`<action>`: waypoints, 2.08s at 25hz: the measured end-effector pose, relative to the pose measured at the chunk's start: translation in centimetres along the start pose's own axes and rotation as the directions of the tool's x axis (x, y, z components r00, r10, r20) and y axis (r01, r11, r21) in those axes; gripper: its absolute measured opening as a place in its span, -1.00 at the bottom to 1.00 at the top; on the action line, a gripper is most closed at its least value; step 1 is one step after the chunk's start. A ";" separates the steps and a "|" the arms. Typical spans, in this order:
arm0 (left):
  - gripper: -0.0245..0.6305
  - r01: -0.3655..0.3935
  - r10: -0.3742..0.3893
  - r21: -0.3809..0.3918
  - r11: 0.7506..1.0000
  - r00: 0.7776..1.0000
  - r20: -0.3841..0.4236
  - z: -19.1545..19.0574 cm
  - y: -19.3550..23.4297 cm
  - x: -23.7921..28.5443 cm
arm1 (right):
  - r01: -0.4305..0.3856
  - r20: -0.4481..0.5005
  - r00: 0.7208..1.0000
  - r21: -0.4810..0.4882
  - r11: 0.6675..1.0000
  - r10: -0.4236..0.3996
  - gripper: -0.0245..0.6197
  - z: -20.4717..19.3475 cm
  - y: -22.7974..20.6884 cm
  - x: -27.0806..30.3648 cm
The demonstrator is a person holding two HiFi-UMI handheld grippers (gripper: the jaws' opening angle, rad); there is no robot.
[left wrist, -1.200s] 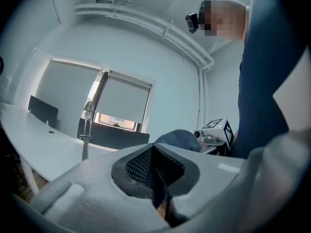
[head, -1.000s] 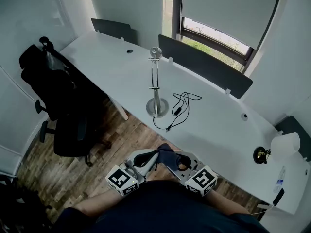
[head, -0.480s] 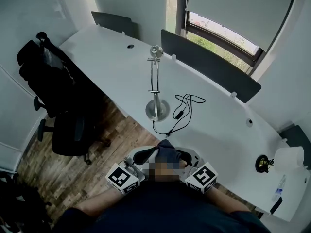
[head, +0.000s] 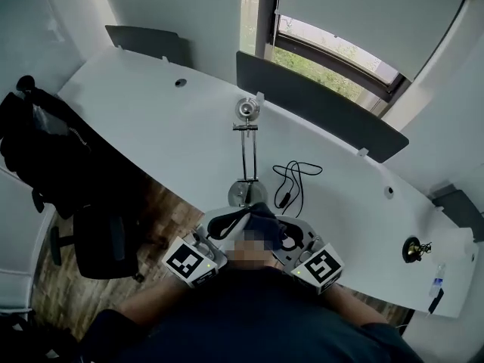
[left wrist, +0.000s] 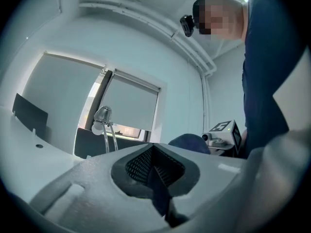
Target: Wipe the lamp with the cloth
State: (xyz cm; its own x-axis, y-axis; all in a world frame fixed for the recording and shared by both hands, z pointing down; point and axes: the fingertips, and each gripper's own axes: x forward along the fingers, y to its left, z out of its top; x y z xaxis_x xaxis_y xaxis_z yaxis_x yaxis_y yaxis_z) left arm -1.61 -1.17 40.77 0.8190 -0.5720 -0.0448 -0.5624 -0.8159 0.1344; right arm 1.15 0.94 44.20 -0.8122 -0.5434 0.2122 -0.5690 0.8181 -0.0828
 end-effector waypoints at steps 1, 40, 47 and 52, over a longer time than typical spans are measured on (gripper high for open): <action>-0.91 0.019 -0.019 -0.003 1.000 1.000 -0.003 0.3 0.9 0.2 | 0.021 -0.003 1.000 0.007 1.000 -0.021 -0.49 0.3 -0.5 0.7; -0.66 -0.119 0.114 -0.040 0.992 0.988 -0.100 1.1 13.3 8.6 | 0.143 0.115 0.986 -0.226 0.964 -0.119 -0.49 11.3 -17.5 5.9; -0.67 -0.106 0.098 -0.093 0.990 0.991 -0.088 1.3 13.3 8.6 | 0.152 0.125 0.986 -0.382 0.912 -0.112 -0.49 14.1 -17.6 8.4; -0.69 -0.101 0.092 -0.103 0.990 0.992 -0.088 1.1 13.4 8.6 | 0.156 0.143 0.984 -0.435 0.887 -0.104 -0.49 15.6 -18.0 9.7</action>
State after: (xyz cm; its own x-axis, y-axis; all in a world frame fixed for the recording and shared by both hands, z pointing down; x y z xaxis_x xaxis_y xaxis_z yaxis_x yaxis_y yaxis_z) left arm -2.20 -17.09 41.08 0.7706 -0.6349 0.0547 -0.6275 -0.7410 0.2391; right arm 1.48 -21.98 32.55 -0.7589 -0.6465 0.0784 -0.5758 0.7224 0.3829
